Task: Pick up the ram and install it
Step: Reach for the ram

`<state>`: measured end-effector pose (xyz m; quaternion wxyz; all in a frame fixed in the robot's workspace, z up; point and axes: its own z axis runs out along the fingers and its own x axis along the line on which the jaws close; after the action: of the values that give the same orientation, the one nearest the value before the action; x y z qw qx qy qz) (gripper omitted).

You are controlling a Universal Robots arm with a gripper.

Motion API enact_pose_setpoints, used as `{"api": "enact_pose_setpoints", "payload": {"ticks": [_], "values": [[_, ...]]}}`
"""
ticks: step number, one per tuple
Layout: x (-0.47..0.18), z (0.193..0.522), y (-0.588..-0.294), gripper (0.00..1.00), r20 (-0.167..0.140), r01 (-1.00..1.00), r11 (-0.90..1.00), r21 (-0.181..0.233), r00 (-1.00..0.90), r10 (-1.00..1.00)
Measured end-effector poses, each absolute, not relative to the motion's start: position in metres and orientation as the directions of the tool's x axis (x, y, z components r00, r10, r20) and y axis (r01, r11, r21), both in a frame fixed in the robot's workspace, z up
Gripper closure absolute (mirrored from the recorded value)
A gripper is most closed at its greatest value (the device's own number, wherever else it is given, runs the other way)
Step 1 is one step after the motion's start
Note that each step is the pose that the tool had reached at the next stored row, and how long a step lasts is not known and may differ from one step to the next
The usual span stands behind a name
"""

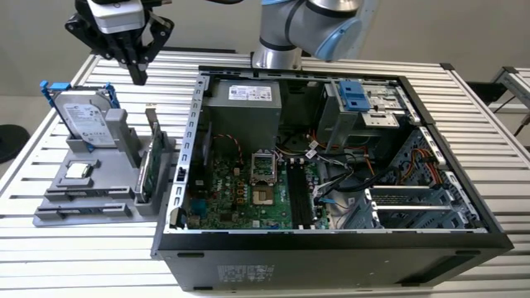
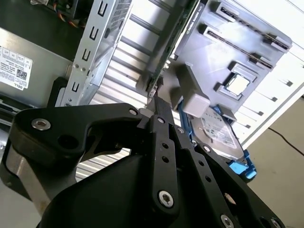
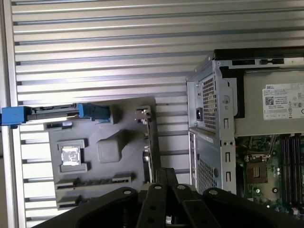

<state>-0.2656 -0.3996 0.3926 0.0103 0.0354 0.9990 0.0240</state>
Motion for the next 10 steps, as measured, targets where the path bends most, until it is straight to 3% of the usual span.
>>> {"api": "enact_pose_setpoints", "payload": {"ticks": [10], "values": [[-0.2756,0.3926,-0.3996,1.00,-0.019,0.070,0.996,0.049,-0.997,0.071]]}}
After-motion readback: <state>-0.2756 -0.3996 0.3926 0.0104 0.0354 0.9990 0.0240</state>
